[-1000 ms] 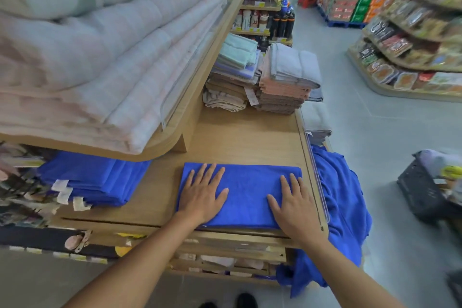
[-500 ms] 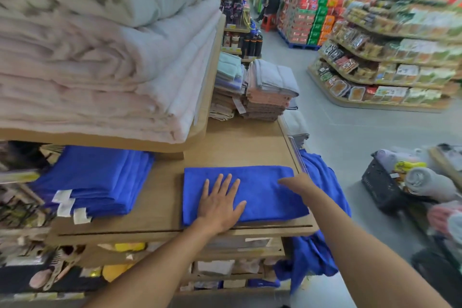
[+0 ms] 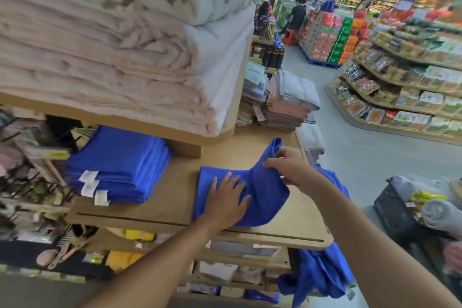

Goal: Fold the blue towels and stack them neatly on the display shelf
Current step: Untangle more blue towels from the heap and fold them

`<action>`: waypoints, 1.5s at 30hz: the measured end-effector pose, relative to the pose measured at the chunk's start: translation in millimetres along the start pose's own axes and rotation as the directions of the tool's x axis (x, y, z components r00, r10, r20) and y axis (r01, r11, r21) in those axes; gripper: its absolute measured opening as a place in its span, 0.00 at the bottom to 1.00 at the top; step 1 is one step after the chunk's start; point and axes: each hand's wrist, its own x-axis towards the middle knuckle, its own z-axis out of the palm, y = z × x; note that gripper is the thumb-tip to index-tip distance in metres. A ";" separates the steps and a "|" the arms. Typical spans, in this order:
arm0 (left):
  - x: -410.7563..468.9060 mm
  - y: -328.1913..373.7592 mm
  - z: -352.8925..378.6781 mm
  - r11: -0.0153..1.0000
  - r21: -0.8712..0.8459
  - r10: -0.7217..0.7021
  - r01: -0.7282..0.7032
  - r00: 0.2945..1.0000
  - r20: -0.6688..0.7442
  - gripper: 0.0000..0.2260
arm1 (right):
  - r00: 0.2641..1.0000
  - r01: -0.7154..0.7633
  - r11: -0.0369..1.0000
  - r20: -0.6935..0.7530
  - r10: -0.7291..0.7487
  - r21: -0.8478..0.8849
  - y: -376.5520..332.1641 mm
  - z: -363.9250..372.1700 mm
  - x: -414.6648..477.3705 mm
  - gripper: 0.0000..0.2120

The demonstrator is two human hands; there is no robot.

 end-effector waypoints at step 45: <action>-85.5 -81.7 -148.5 -0.015 -0.976 -0.383 0.219 0.900 0.208 0.09 | 0.897 -0.092 0.869 0.420 -0.140 0.485 -12.4 93.3 -25.9 0.23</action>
